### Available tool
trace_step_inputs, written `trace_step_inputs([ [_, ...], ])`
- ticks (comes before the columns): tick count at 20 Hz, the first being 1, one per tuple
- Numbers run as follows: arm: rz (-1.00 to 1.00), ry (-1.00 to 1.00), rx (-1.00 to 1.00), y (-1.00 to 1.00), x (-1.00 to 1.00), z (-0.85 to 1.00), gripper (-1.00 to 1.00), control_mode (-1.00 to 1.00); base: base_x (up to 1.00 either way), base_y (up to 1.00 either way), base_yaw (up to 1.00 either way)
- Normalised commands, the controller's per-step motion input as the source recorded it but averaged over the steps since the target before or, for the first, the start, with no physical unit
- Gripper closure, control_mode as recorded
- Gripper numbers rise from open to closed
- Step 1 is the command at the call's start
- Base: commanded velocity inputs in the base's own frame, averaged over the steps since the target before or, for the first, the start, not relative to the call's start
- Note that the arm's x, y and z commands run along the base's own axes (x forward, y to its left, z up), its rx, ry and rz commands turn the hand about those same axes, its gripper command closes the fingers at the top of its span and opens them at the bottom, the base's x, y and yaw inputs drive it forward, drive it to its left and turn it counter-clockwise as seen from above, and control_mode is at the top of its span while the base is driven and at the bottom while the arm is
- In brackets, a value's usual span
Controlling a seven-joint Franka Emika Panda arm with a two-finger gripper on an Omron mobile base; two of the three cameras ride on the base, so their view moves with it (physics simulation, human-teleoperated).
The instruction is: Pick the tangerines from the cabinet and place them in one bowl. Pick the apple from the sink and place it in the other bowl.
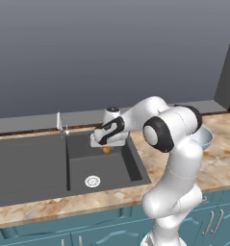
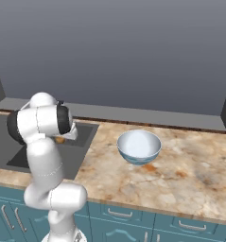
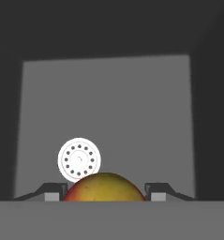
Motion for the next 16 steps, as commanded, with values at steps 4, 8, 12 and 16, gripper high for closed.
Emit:
trace_step_inputs([
  [4,0.00,0.00,0.00,-0.28,0.00,0.56,1.00,-1.00,0.00,0.00,0.00],
  [8,0.00,0.00,0.00,-0.28,-0.04,0.58,1.00,-1.00,0.00,0.00,0.00],
  [12,0.00,0.00,0.00,-0.29,-0.10,0.53,1.00,-1.00,0.00,0.00,0.00],
  [16,0.00,0.00,-0.05,-0.32,-0.08,0.44,1.00,-1.00,0.00,0.00,0.00],
])
